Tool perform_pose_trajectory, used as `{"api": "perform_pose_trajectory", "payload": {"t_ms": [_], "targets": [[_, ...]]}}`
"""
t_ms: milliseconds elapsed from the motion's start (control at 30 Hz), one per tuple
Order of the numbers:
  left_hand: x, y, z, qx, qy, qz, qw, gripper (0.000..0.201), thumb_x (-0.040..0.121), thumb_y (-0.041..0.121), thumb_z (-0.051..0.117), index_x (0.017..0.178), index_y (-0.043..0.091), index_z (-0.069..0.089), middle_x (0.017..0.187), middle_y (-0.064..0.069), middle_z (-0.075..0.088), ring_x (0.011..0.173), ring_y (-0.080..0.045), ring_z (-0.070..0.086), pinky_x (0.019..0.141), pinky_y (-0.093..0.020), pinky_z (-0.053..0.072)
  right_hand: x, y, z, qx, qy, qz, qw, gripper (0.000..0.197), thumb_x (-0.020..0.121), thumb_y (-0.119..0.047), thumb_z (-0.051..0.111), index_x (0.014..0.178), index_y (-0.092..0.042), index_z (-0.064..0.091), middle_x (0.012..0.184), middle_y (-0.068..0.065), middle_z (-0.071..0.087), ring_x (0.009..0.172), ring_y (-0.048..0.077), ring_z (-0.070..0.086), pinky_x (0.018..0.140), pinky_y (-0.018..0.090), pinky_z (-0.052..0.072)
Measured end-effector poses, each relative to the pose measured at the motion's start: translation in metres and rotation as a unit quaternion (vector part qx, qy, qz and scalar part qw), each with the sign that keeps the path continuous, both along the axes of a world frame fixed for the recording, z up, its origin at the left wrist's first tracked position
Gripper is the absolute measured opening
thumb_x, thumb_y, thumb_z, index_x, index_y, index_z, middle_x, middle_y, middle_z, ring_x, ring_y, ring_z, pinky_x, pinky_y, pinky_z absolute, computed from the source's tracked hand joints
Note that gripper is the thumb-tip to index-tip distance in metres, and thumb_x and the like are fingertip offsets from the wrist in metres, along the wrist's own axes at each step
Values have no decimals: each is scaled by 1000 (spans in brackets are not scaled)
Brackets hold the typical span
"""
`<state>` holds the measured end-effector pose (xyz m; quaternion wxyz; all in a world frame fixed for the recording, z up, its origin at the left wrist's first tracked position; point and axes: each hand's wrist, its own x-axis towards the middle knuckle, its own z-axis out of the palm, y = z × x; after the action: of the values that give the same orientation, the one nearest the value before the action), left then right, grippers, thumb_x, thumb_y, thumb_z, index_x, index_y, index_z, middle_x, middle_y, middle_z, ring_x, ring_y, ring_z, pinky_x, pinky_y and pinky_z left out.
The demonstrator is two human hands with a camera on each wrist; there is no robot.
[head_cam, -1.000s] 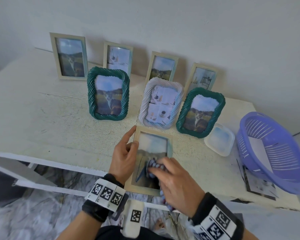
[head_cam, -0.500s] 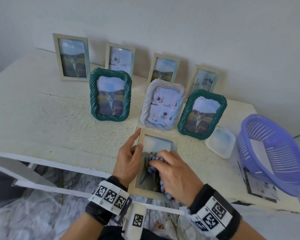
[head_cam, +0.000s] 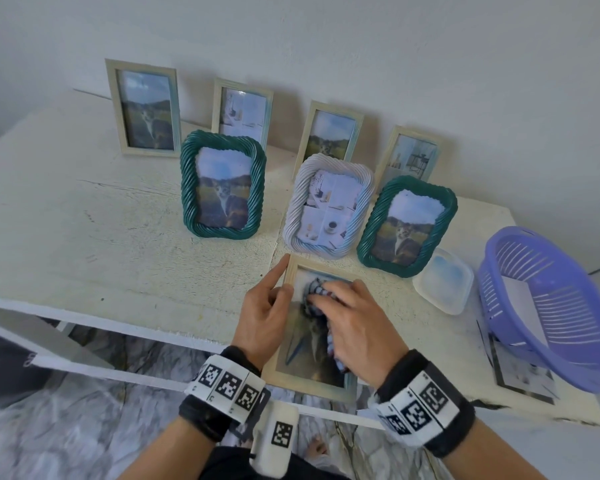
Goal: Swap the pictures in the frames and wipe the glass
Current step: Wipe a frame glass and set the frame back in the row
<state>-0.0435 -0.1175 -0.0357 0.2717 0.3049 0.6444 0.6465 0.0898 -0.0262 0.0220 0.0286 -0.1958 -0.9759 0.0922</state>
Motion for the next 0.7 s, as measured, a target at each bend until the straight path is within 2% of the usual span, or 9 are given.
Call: {"api": "perform_pose_trajectory", "payload": {"t_ms": [100, 167, 300, 367, 467, 533, 633, 700], "targets": [[-6, -4, -2, -8, -10, 13, 1000, 49, 93, 21, 47, 142, 23, 44, 57, -6, 36, 50, -9, 31, 47, -21, 32, 3, -25, 0, -17, -9, 74, 997, 38, 75, 0, 60, 107, -18, 66, 116, 0, 55, 89, 19, 45, 81, 25, 43], [-6, -7, -2, -9, -4, 16, 1000, 52, 90, 24, 46, 142, 23, 45, 58, -6, 37, 51, -10, 32, 48, -23, 33, 8, -30, -1, -27, -36, 110, 993, 37, 77, -2, 57, 107, -21, 66, 115, -4, 53, 88, 17, 43, 80, 25, 39], [-3, -2, -4, -10, 3, 21, 1000, 46, 99, 5, 45, 143, 18, 42, 53, 1, 28, 45, -4, 24, 43, -16, 25, 3, -1, -4, -1, -29, 39, 999, 41, 76, -2, 63, 113, -21, 65, 117, -4, 55, 93, 19, 47, 83, 25, 40], [-3, 0, -1, -11, 2, 23, 1000, 46, 100, 6, 45, 143, 19, 43, 55, -2, 28, 45, -5, 24, 42, -16, 25, -1, 1, 1, 15, -22, 5, 1000, 42, 76, -3, 62, 115, -19, 64, 118, -2, 55, 95, 22, 50, 85, 28, 42], [-9, -1, 1, 0, 5, 28, 1000, 48, 94, 17, 46, 142, 21, 45, 56, -4, 28, 47, -5, 24, 43, -16, 25, 4, -20, 3, 9, -2, 40, 999, 38, 76, -6, 55, 110, -17, 66, 117, 2, 54, 91, 21, 50, 82, 27, 44], [-10, -1, 0, -9, 5, 36, 999, 45, 98, 9, 47, 142, 19, 45, 54, 2, 27, 46, -4, 23, 43, -15, 25, 13, -29, 2, -8, -31, 75, 997, 39, 78, -6, 52, 113, -20, 63, 120, -2, 51, 94, 20, 47, 82, 26, 45], [-7, -1, -3, -17, 0, 39, 999, 47, 99, 1, 45, 142, 19, 43, 49, 13, 24, 44, -3, 21, 42, -13, 24, 16, -10, -3, -8, -63, 56, 996, 43, 79, -5, 54, 116, -24, 62, 121, -7, 52, 96, 18, 46, 82, 25, 44], [-5, -1, -4, -14, -14, 35, 999, 45, 99, 5, 46, 142, 19, 43, 51, 8, 26, 45, -5, 23, 43, -15, 25, 12, 3, -4, 12, -79, 28, 996, 46, 80, -7, 55, 122, -24, 58, 125, -6, 50, 101, 21, 48, 85, 27, 41]]}}
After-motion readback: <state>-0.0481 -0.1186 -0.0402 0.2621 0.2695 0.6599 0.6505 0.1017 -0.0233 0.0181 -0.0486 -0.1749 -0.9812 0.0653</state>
